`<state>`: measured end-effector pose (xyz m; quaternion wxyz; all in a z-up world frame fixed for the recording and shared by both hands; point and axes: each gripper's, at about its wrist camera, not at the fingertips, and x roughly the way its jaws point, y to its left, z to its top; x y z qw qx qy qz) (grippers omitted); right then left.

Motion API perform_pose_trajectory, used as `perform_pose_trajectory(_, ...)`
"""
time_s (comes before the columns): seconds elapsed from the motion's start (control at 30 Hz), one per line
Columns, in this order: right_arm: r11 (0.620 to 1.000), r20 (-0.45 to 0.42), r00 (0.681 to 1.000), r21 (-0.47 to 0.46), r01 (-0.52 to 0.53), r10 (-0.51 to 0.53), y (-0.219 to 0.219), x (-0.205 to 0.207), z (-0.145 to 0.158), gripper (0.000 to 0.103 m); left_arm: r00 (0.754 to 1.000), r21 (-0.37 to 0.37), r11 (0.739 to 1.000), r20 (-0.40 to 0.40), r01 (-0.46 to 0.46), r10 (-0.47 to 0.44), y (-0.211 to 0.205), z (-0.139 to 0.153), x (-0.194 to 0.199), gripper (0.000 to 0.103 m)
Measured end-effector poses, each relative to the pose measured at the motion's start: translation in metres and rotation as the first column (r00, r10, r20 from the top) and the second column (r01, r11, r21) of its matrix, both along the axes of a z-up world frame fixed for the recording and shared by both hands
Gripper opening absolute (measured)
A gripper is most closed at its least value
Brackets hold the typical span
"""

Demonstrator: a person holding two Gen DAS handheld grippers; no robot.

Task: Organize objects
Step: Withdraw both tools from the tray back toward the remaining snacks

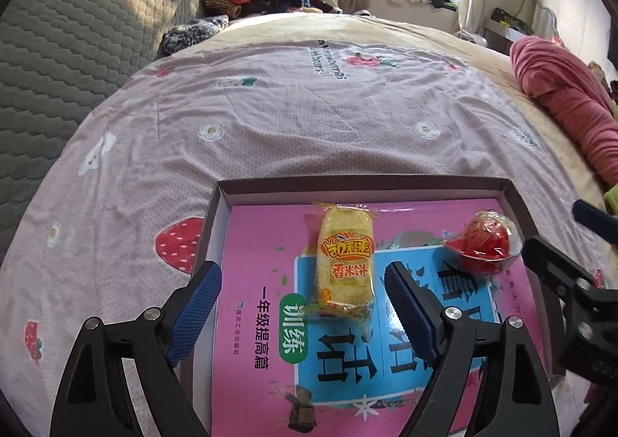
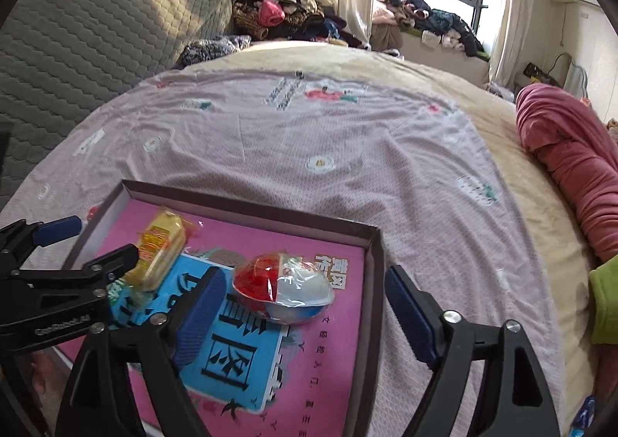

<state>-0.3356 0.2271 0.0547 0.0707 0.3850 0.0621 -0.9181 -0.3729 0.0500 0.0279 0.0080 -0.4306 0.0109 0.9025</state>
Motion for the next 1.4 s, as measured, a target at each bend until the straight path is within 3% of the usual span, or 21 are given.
perform_pose_trajectory(0.1, 1.0, -0.021, 1.0, -0.001, -0.001, 0.001, -0.002, 0.013, 0.012, 0.09, 1.0, 0.01, 1.0, 0.005, 0.01, -0.011, -0.001, 0.003, 0.008, 0.094)
perform_pose_trajectory(0.33, 1.0, -0.024, 1.0, 0.009, -0.002, 0.002, -0.003, 0.044, 0.027, 0.091, 1.0, 0.042, 0.999, -0.004, -0.023, 0.023, -0.017, 0.014, 0.033, 0.096)
perform_pose_trajectory(1.0, 1.0, -0.098, 0.995, 0.008, 0.009, -0.009, -0.002, 0.147, 0.108, 0.091, 0.998, 0.038, 0.999, -0.05, -0.022, 0.023, -0.033, 0.089, 0.145, 0.096)
perform_pose_trajectory(1.4, 0.999, -0.111, 0.994, 0.034, 0.02, -0.016, 0.006, 0.222, 0.126, 0.093, 0.998, 0.036, 0.999, -0.066, -0.005, 0.007, -0.033, 0.116, 0.222, 0.096)
